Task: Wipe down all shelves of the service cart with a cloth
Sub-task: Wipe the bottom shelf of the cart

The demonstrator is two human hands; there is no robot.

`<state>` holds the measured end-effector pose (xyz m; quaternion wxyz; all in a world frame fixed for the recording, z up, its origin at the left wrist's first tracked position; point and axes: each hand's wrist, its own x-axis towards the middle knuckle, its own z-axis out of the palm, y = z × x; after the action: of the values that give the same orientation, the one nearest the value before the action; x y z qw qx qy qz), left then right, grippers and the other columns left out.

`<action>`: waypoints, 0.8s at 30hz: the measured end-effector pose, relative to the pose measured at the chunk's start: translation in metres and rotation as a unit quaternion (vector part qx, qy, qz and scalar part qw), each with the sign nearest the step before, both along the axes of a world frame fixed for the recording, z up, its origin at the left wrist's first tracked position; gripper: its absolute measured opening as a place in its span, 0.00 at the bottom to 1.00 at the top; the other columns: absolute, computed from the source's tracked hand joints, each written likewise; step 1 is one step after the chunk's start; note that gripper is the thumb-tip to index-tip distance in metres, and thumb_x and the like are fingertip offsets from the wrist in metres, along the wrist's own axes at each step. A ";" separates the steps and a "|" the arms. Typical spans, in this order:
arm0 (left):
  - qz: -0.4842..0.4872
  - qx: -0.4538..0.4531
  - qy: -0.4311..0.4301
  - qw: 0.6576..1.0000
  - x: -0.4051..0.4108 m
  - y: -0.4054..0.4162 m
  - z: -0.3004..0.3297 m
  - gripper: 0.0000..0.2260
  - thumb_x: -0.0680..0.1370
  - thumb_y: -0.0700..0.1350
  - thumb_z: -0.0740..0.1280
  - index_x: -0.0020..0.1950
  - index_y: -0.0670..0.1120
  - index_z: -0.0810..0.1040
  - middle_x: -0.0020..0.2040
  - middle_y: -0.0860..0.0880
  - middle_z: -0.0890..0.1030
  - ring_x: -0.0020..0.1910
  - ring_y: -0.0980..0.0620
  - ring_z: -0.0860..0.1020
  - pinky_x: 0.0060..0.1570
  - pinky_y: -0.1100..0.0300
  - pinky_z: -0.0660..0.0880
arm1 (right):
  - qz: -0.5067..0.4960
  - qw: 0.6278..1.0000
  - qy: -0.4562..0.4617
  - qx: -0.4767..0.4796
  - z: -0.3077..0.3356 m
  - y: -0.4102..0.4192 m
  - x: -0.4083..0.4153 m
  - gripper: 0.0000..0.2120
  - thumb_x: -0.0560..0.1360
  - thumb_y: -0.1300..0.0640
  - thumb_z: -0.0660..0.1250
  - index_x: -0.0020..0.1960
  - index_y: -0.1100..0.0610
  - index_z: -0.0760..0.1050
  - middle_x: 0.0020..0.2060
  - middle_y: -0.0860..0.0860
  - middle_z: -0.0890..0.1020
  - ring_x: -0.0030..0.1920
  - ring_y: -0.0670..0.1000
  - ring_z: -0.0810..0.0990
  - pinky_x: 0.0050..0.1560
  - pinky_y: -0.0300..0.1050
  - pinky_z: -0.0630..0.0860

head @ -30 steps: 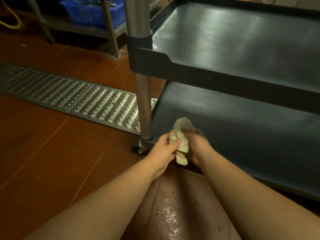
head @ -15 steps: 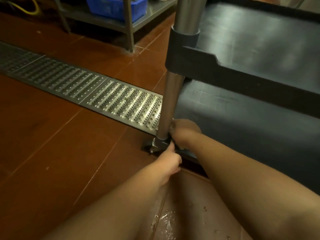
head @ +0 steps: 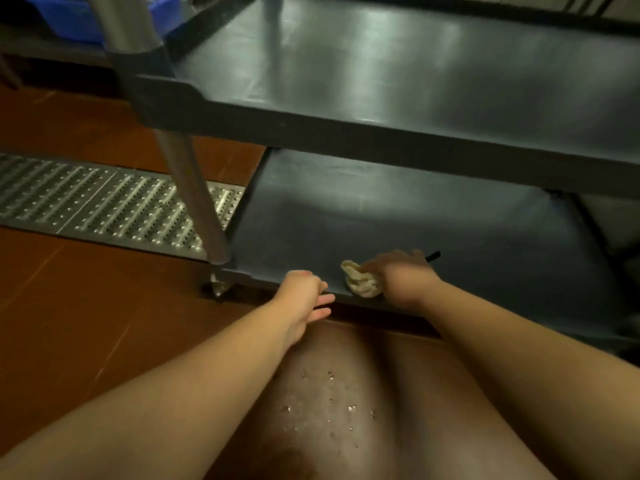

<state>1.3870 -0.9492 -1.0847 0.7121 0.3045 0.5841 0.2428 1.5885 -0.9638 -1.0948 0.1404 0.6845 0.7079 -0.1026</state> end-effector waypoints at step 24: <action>-0.043 -0.005 0.061 0.997 0.051 -0.014 -0.018 0.20 0.81 0.37 0.54 0.74 0.44 0.63 0.53 0.46 0.79 0.49 0.48 0.80 0.46 0.51 0.78 | -0.252 0.963 -0.040 0.088 -0.027 -0.080 0.122 0.25 0.69 0.54 0.64 0.66 0.46 0.68 0.54 0.52 0.77 0.54 0.59 0.78 0.52 0.51 0.68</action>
<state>1.4379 -0.9629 -1.1029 0.6861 0.3403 0.6142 0.1903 1.7105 -1.0437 -1.1215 0.0773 0.8539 0.5126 -0.0451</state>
